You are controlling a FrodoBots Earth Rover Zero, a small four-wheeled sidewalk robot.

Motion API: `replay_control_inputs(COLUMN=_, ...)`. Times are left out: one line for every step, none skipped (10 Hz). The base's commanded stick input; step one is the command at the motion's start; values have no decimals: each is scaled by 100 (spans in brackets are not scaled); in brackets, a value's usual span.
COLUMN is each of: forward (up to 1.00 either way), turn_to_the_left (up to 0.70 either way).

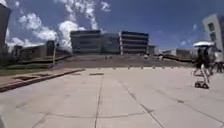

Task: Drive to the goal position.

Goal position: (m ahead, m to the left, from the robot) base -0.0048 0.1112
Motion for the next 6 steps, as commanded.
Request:
replay_control_inputs(forward=0, turn_to_the_left=32)
replay_control_inputs(forward=0, turn_to_the_left=31)
replay_control_inputs(forward=0, turn_to_the_left=30)
replay_control_inputs(forward=0, turn_to_the_left=26)
replay_control_inputs(forward=0, turn_to_the_left=25)
replay_control_inputs(forward=0, turn_to_the_left=26)
